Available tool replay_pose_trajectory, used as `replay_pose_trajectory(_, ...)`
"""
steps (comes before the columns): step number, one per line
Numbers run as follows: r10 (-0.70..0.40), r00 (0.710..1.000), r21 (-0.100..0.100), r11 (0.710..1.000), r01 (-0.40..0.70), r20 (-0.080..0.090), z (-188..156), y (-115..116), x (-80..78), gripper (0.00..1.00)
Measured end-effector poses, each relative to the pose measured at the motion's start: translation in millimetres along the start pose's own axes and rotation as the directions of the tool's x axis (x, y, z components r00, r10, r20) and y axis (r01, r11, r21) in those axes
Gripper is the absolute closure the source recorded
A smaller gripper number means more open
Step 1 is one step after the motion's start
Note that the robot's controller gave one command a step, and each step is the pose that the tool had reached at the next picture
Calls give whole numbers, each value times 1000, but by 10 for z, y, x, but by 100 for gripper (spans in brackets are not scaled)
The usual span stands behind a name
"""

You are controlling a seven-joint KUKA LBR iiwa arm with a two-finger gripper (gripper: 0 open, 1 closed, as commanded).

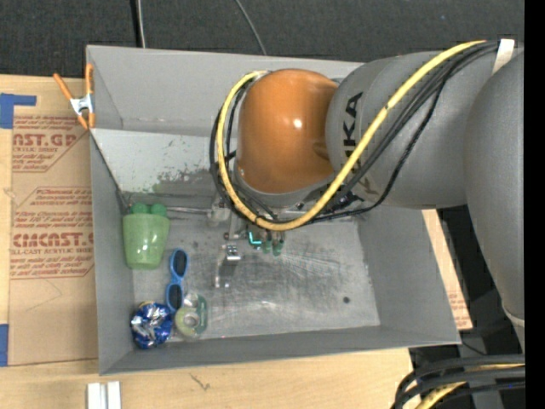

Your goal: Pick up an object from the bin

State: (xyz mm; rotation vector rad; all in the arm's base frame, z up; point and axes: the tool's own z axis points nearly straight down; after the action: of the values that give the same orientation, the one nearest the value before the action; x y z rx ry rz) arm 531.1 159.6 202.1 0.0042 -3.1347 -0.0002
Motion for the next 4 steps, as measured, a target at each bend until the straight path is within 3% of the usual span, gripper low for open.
replay_pose_trajectory(1, -358, 934, 8, 934, 358, 10, 1236, 476, 375, 0)
replay_pose_trajectory(2, -478, 878, 4, 878, 478, 6, 988, -54, 503, 0)
replay_pose_trajectory(3, -606, 796, 2, 796, 606, 9, 937, 615, 485, 0)
replay_pose_trajectory(4, -771, 637, 9, 637, 771, 3, 1291, 870, 344, 0)
